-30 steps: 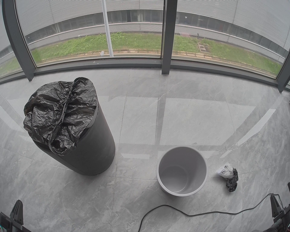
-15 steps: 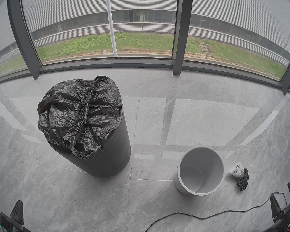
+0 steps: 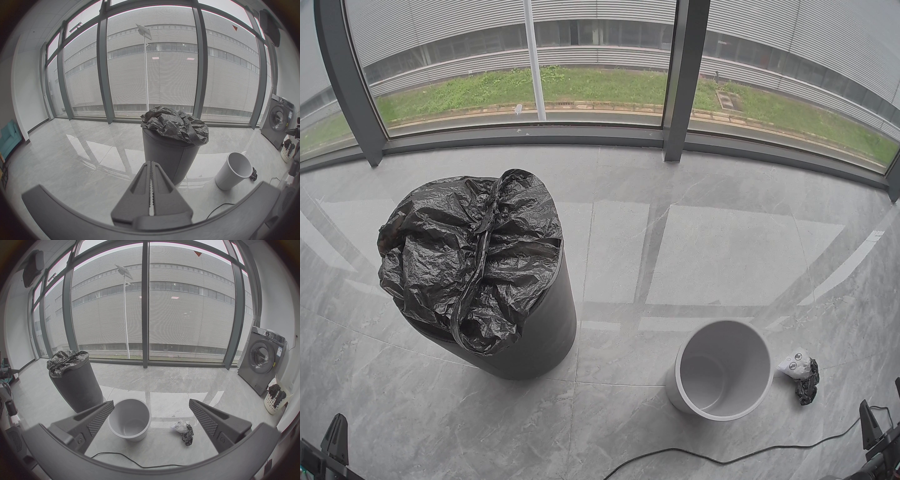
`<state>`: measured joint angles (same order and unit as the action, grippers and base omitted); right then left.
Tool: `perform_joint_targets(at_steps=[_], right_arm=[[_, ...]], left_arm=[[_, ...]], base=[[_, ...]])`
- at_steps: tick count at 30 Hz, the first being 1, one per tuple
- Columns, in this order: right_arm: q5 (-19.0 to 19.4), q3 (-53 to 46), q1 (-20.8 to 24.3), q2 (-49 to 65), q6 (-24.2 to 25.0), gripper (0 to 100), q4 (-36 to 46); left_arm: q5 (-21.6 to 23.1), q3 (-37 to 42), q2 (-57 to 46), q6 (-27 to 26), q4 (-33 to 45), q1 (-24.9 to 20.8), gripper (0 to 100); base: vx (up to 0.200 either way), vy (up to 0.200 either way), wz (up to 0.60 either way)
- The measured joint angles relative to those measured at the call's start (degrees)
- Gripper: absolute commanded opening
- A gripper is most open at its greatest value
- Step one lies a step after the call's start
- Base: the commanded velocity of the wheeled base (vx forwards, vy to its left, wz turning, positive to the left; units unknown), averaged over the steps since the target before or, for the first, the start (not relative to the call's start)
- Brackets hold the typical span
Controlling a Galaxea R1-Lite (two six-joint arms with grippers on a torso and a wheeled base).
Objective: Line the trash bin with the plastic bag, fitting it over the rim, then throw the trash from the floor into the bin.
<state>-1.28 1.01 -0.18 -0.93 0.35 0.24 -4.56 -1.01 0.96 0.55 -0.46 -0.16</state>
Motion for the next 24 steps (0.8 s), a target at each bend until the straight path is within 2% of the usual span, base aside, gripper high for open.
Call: perform_joint_targets(at_steps=[8,24], right_arm=[[-0.05,0.00,0.00,0.00,0.24,100,-0.06],[-0.06,0.00,0.02,0.00,0.20,100,-0.06]], left_arm=[[0.38,0.00,0.00,-0.52,0.17,0.09,0],[0.43,0.00,0.00,-0.52,0.04,0.00,0]], base=[[0.000,0.200,0.00],[0.000,0.000,0.00]])
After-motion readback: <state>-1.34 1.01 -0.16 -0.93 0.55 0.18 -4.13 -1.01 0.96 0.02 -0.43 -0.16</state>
